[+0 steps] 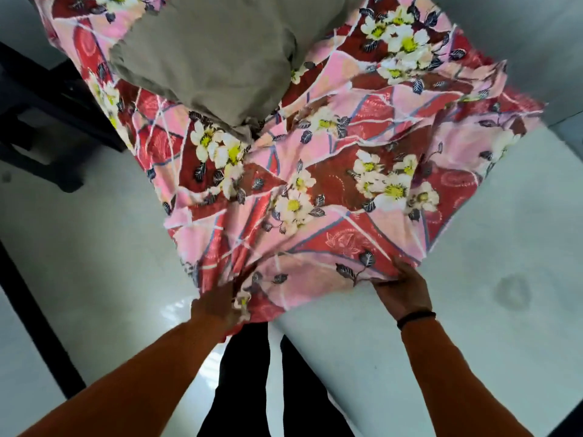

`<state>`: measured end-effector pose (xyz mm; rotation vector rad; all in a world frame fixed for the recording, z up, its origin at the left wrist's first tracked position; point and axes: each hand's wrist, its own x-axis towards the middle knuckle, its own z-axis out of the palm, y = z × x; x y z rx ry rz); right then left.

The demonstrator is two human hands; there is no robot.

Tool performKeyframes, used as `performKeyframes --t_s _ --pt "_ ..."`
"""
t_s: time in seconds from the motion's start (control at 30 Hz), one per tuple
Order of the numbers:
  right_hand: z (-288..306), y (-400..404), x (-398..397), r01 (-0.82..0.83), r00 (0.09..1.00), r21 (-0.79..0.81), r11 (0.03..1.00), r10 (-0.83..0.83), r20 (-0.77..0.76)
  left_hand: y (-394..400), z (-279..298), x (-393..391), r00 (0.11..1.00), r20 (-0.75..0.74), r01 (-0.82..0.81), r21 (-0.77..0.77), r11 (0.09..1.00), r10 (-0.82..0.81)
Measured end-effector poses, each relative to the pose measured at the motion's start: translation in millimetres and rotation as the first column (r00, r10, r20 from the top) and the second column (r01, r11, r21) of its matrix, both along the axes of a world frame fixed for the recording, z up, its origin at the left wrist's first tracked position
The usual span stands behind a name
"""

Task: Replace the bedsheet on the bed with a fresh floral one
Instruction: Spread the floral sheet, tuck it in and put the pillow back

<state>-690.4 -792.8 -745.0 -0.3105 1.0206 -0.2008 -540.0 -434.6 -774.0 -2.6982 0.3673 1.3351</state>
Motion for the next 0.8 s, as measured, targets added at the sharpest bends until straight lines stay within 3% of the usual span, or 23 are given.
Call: performKeyframes --t_s 0.03,0.07,0.1,0.13,0.17,0.2,0.23,0.33,0.37,0.43,0.53,0.67,0.8 --pt "-1 2 -9 -0.013 1.0 0.014 1.0 0.013 -0.011 2 -6 -15 0.977 0.079 -0.198 -0.021 0.98 0.199" --pt "1 5 -16 -0.056 0.998 0.026 0.998 0.056 -0.034 0 -8 -24 0.889 0.1 -0.439 -0.093 0.894 0.447" --pt "5 9 -21 -0.108 0.993 0.048 0.993 0.11 -0.051 -2 -9 -31 0.719 0.058 -0.683 -0.131 0.719 0.693" --pt "9 12 -22 -0.169 0.982 0.074 0.983 0.175 -0.077 -6 -12 -39 0.458 -0.027 -0.884 -0.12 0.452 0.889" --pt "16 16 -22 -0.256 0.961 0.097 0.962 0.264 -0.084 -9 -13 -52 0.185 -0.172 -0.983 -0.044 0.18 0.968" --pt "24 19 -21 -0.356 0.928 0.091 0.93 0.364 -0.082 -21 -8 -67 -0.061 -0.357 -0.996 0.083 -0.033 0.932" --pt "32 21 -20 -0.429 0.896 0.086 0.899 0.436 -0.09 -35 -3 -82 -0.214 -0.521 -0.972 0.201 -0.125 0.826" --pt "52 15 -23 -0.559 0.828 0.03 0.828 0.56 -0.038 -85 13 -113 -0.401 -0.765 -0.916 0.337 -0.218 0.504" --pt "59 12 -25 -0.587 0.809 0.0 0.81 0.586 -0.052 -95 8 -115 -0.464 -0.787 -0.878 0.351 -0.325 0.406" --pt "69 5 -29 -0.604 0.797 -0.068 0.794 0.602 -0.05 -120 15 -109 -0.51 -0.821 -0.77 0.303 -0.561 0.258" --pt "72 -14 -40 -0.369 0.929 -0.15 0.917 0.366 -0.045 -126 26 -84 -0.381 -0.92 -0.559 0.154 -0.815 0.087" --pt "53 -23 -51 -0.094 0.993 -0.135 0.986 0.103 0.056 -101 47 -59 -0.154 -0.987 -0.508 0.039 -0.86 0.046" --pt "49 8 -29 0.078 0.977 -0.154 0.985 -0.045 0.21 -68 58 -94 -0.126 -0.991 -0.579 0.039 -0.815 0.042"
